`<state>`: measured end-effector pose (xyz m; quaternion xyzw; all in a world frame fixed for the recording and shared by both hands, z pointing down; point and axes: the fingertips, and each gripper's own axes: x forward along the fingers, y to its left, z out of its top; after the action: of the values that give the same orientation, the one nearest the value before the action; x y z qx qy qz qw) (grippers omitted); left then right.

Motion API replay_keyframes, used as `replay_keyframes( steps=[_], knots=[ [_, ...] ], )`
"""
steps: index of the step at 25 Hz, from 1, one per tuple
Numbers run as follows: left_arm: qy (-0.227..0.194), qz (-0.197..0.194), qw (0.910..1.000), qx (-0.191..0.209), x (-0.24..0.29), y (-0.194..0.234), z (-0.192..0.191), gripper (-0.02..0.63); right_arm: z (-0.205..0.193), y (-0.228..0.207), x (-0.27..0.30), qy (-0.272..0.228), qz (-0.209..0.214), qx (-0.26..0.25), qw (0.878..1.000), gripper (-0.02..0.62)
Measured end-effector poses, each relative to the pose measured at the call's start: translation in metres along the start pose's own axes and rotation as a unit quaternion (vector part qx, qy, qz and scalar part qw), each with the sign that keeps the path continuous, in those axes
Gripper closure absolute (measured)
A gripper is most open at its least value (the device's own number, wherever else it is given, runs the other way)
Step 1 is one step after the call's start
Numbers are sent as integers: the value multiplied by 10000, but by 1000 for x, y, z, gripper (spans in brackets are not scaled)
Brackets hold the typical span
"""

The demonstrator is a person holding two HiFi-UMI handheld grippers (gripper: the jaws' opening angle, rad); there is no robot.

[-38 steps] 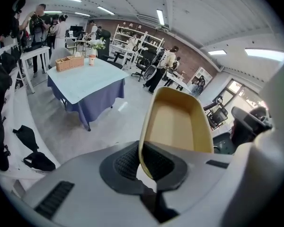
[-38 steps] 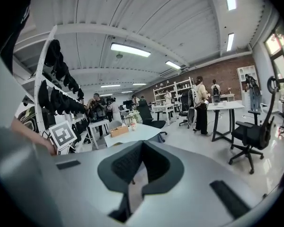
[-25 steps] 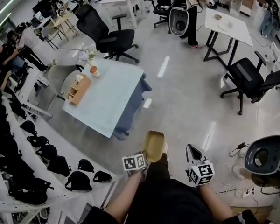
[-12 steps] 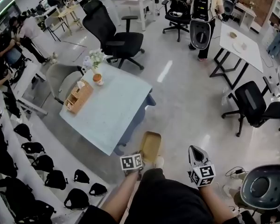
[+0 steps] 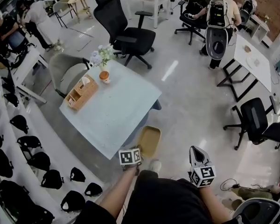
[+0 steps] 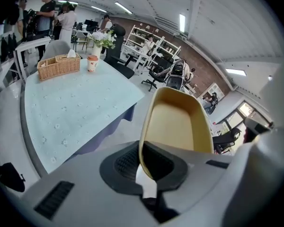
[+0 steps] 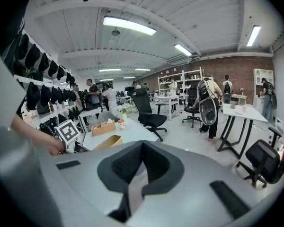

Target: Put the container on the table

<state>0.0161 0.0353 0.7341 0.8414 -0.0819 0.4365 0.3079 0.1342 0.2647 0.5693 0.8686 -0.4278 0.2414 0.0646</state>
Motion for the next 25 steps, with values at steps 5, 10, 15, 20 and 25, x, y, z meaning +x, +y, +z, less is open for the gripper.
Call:
replay_keyframes(
  steps=[5, 10, 15, 20, 25],
  knots=[
    [-215, 212, 9983, -506, -18, 26, 1, 591, 21, 18, 31, 35, 353, -182, 9992, 597],
    [-413, 462, 9937, -933, -35, 49, -6, 591, 40, 50, 65, 18, 984, -389, 9944, 597],
    [-636, 702, 9858, -1387, -43, 71, -8, 591, 68, 79, 102, -28, 1540, -562, 9865, 597],
    [-872, 1066, 9722, -1896, -46, 89, 10, 591, 87, 85, 153, 63, 2038, -748, 9761, 597],
    [-996, 1331, 9572, -2370, -38, 98, 37, 591, 110, 86, 206, 116, 2547, -870, 9630, 597]
  ],
)
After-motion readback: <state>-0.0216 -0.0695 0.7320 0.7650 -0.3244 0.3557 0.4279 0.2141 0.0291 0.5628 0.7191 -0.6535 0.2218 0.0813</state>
